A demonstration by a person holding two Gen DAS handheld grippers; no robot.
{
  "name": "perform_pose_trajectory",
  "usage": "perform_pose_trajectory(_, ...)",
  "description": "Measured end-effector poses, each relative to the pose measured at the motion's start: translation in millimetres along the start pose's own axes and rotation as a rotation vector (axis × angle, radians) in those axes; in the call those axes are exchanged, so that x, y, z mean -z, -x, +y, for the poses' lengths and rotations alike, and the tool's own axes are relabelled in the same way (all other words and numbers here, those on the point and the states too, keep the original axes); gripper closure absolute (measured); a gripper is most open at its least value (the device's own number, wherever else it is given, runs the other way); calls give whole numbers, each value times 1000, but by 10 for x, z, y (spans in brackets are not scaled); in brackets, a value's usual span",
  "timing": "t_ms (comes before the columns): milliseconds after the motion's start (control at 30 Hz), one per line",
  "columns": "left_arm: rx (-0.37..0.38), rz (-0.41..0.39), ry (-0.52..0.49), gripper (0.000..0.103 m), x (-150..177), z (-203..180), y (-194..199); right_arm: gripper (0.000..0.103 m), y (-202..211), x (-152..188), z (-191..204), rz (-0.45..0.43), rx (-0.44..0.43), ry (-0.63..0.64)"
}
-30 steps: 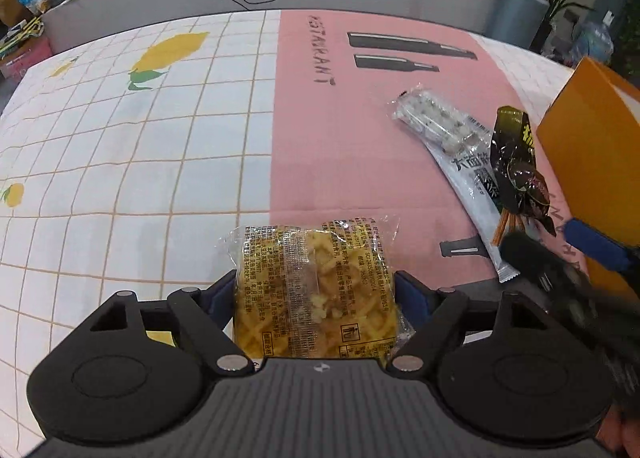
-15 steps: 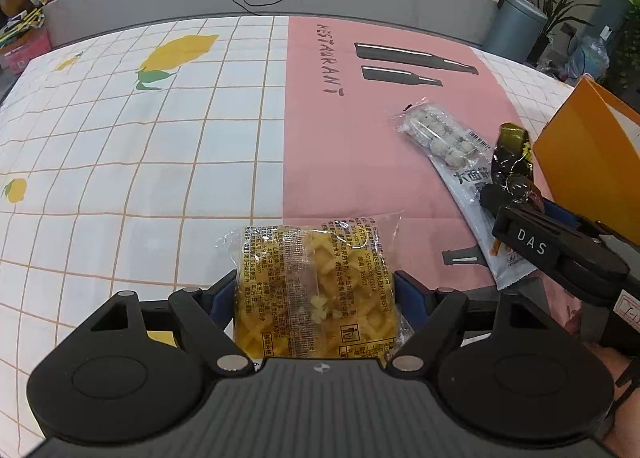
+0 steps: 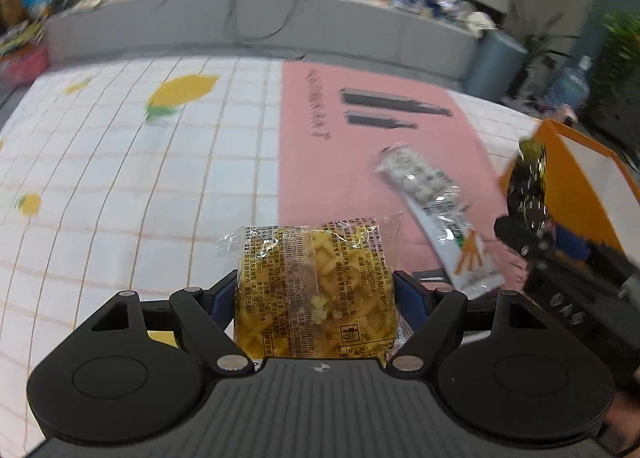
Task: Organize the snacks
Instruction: 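Lift the yellow waffle pack with the left tool while the right tool grasps the black stick-snack bag, then carry the waffle pack and black bag over the orange box with both tools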
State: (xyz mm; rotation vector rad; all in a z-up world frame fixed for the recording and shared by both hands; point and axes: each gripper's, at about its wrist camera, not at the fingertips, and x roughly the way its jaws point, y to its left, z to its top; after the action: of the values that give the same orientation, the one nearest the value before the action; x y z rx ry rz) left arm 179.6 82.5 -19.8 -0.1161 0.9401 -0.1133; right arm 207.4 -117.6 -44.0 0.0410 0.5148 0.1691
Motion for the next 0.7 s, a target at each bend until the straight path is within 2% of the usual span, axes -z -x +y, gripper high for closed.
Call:
perform_pose_trajectory(100,11,-16,-25,12,35,-74,76,53,277,-89,-66,-50,-47,-11)
perform_pose_trajectory(167,31,-31,-41,13,47,-135,142,53,411,-174,-142,-40,-85,-17)
perform_pose_trajectory(333,67,-70,-63,13,73,-277,348,53,834,-338,-384,-53,-89,-11)
perform_pose_trajectory(533,71,-96,-87,13,84,-501,514,53,1268,-503,-775,-134,-11,30)
perform_pose_trajectory(633,67,-78,-98,13,37,-652,572,53,1400,-549,-992,-158,3,21)
perform_pose_trajectory(700,68,-96,-116,13,-14,-777,622,53,1470,-555,-1122,-168,15,10)
